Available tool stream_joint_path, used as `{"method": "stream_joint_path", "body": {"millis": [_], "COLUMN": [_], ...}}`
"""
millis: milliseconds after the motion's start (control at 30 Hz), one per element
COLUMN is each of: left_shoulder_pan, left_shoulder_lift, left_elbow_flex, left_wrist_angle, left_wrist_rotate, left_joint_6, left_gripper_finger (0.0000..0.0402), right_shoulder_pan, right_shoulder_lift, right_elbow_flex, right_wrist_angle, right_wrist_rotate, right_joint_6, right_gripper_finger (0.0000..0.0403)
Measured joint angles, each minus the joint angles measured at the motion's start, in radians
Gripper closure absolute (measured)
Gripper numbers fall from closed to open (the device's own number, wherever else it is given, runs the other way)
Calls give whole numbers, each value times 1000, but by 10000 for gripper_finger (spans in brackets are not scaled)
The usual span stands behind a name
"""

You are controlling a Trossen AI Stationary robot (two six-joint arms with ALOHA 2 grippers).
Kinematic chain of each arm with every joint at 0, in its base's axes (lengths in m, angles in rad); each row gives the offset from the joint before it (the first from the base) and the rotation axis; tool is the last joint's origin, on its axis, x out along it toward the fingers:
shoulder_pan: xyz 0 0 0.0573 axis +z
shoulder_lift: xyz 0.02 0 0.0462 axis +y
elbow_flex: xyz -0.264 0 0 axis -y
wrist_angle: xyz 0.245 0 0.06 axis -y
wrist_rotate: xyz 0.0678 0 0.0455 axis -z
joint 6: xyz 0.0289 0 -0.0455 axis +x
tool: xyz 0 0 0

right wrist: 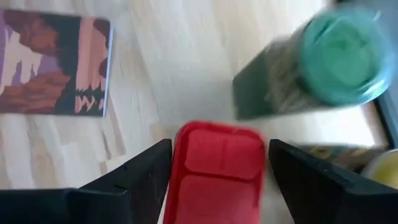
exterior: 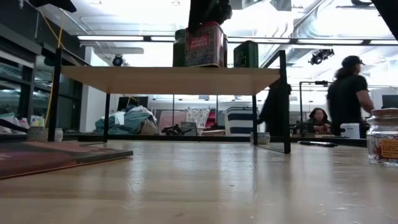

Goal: Shelf spices
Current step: Put the red seasoning can on the shelf

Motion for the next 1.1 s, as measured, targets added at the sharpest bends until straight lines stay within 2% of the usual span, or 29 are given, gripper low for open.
{"method": "stream_joint_path", "body": {"millis": [233, 300, 367, 467, 533, 633, 667, 867, 1100], "left_shoulder_pan": [0, 0, 0, 0, 0, 0, 0, -1, -5], "left_shoulder_lift": [0, 0, 0, 0, 0, 1, 1, 2, 6], "left_elbow_flex": [0, 0, 0, 0, 0, 0, 0, 0, -66], "left_wrist_angle": [0, -1, -2, -2, -2, -2, -2, 0, 20], "left_wrist_rotate": [-23, -28, -35, -36, -42, -74, -86, -96, -157], "left_joint_6": [0, 1, 1, 1, 1, 2, 2, 0, -9], "left_gripper_finger": [145, 145, 145, 145, 145, 145, 145, 145, 145], "right_shoulder_pan": [3, 13, 36, 90, 127, 164, 171, 175, 164], "right_shoulder_lift": [-1, -39, -66, -70, -71, -87, -90, -81, -83], "right_elbow_flex": [112, 88, 75, 69, 42, -22, -54, -247, -298], "right_wrist_angle": [5, 10, -57, -259, -237, -173, -171, -238, 16], "right_wrist_rotate": [42, 47, 89, 178, 218, 223, 224, 271, 257], "right_joint_6": [-83, -52, 34, 179, 262, 366, 402, 648, 614], "right_gripper_finger": [137, 139, 152, 206, 266, 371, 386, 400, 402]}}
